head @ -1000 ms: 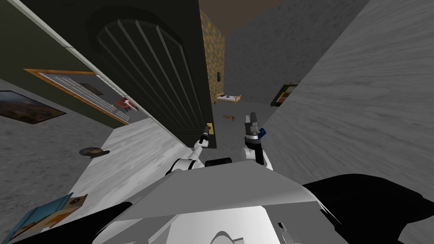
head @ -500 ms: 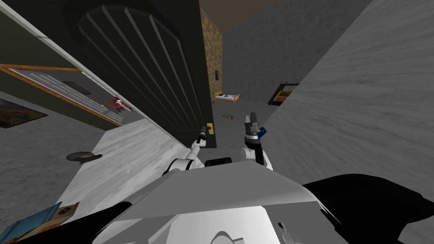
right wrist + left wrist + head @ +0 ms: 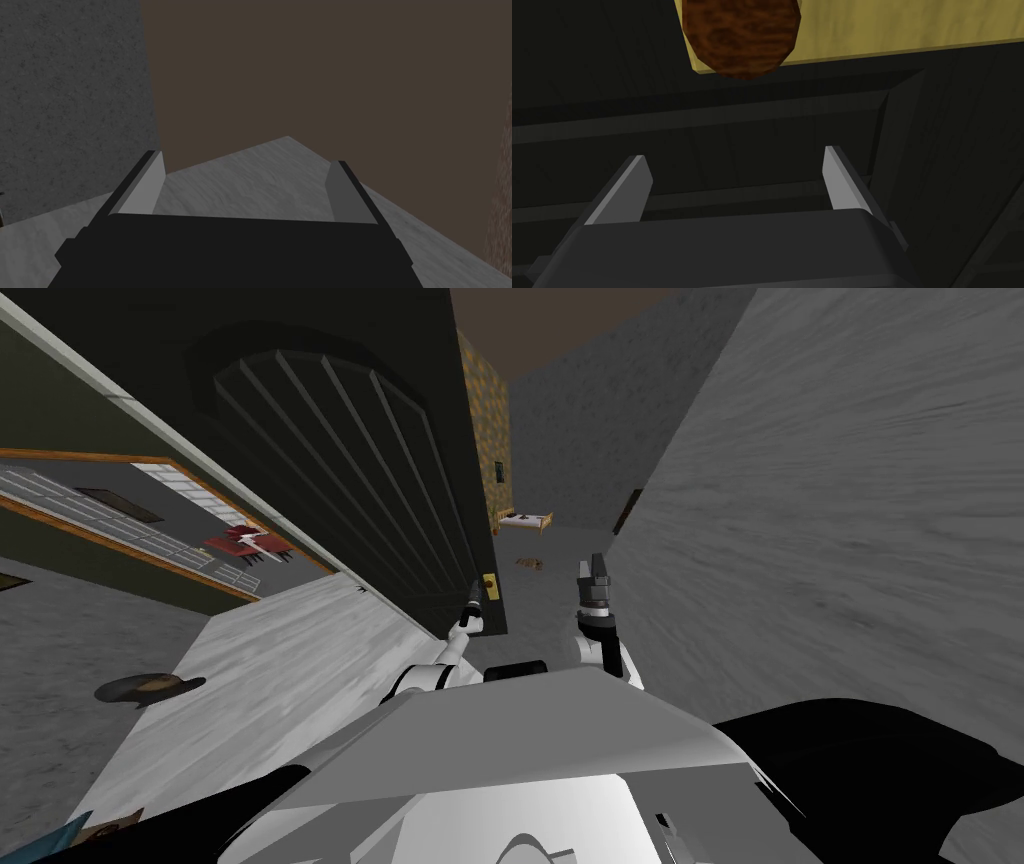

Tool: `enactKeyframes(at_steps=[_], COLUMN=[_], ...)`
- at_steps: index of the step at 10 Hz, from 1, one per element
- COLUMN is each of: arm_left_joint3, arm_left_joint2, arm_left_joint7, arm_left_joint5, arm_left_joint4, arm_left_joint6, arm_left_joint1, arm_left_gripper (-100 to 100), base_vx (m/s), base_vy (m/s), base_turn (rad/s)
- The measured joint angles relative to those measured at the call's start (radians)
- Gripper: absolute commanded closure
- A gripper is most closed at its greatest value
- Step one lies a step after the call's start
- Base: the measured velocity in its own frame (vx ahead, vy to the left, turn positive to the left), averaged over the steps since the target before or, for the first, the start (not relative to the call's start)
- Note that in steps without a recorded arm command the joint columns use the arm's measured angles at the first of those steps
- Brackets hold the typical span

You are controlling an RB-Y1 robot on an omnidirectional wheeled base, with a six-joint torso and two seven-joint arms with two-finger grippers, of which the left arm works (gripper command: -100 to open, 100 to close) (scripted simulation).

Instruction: Push the door open

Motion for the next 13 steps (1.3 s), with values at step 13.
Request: enactKeyframes(at_steps=[13], arm_left_joint3=[0.096], arm_left_joint2=[-0.049], arm_left_joint7=[-0.224], arm_left_joint5=[0.211], arm_left_joint4=[-0.027], arm_left_joint6=[-0.009], arm_left_joint1=[0.006], arm_left_gripper=[-100], base_vx=[-0.103], base_vy=[0.011], base_turn=[-0.135])
